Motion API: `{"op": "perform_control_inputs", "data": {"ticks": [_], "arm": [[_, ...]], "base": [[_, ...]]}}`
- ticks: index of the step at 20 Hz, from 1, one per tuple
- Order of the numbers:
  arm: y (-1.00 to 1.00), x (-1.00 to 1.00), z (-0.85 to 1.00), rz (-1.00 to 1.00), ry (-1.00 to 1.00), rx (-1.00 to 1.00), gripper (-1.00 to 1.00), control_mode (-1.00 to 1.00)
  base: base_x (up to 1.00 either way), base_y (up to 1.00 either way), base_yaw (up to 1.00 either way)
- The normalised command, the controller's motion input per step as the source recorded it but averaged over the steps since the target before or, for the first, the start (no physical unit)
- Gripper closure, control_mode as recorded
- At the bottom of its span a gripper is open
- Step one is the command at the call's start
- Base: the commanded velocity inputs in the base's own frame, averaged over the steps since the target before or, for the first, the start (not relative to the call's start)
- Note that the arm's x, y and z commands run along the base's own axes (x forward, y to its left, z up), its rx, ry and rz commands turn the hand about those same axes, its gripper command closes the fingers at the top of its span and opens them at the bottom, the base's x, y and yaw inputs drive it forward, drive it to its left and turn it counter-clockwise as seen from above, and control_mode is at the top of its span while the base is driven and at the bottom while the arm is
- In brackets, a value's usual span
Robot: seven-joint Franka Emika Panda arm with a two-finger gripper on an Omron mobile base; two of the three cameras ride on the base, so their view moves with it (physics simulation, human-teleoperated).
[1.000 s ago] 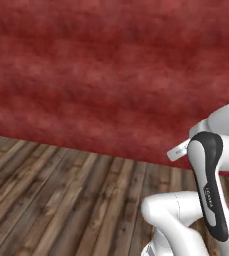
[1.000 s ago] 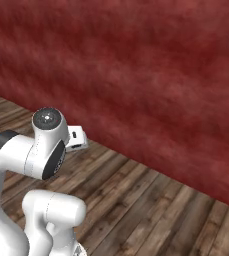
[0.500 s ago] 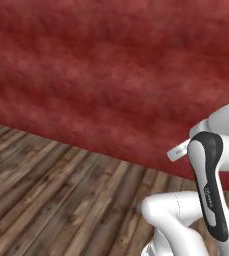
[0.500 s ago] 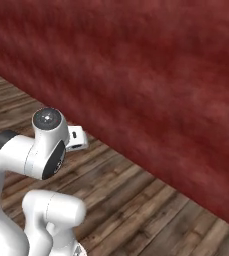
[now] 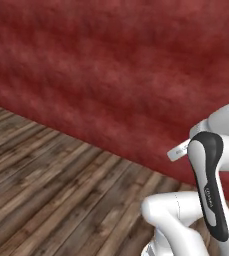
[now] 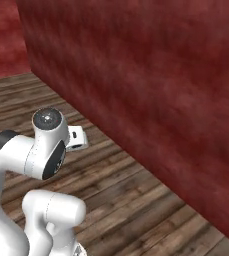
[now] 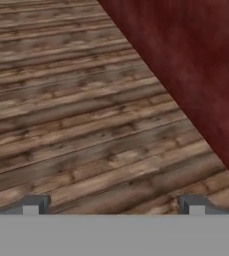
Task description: Four empty soda cans are scattered around the kitchen. Gather all the cans and cluster them next to the stove for recycling.
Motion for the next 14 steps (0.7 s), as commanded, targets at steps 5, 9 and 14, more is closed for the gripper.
{"op": "perform_control_inputs", "data": {"ticks": [5,9,14], "arm": [[0.00,0.00,0.00,0.00,0.00,0.00,-1.00,1.00],[0.00,0.00,0.00,0.00,0.00,0.00,-1.00,1.00],[0.00,0.00,0.00,0.00,0.00,0.00,-1.00,1.00]], "base": [[0.75,0.20,0.32],[0.81,0.20,0.31],[0.85,0.16,0.31]]}}
